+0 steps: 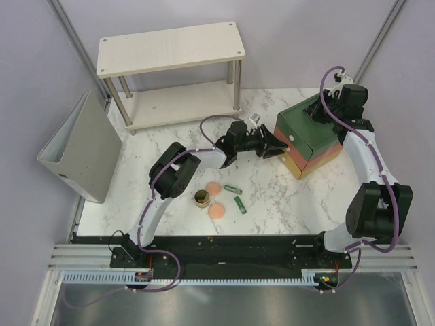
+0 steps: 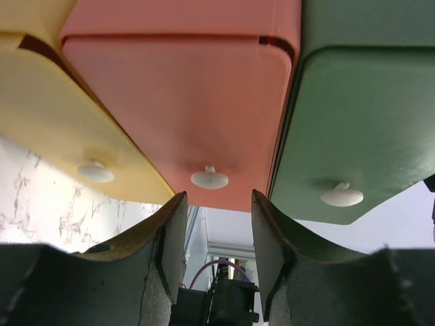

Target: Organize the makeup

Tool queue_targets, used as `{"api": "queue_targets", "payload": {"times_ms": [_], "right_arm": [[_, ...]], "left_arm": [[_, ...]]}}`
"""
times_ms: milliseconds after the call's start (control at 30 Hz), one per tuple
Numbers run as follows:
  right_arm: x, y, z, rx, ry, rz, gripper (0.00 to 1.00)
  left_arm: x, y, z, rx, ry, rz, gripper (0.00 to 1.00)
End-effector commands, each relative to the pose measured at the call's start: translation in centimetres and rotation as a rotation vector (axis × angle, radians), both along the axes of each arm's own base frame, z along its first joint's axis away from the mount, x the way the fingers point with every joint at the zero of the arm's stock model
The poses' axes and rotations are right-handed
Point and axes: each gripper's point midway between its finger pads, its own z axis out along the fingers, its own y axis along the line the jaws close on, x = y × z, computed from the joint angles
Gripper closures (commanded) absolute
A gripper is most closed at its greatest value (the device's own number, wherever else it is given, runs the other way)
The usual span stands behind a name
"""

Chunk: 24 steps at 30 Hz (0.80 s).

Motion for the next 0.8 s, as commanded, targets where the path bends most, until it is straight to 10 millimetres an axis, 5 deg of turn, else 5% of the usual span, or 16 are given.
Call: {"api": "queue_targets", "payload": {"times_ms": [0,600,767], "right_arm": [[-7.2,0.4,-11.5,-0.012,0.467,0.011,1.0],[-7.1,0.5,-11.6,-0.01,0.468,0.015,1.0],[-7.1,0.4,-11.5,-0.011,0.468,0.012,1.0]], "left_arm": [[0.6,-0.8,1.8,-0.057,-0.014,-0.008,0.51],[1.0,-2.4,0.3,-0.039,0.01,-0.025,0.58],[0.7,-2.7,0.4,-0.04,0.015,-0.037,0.74]]}}
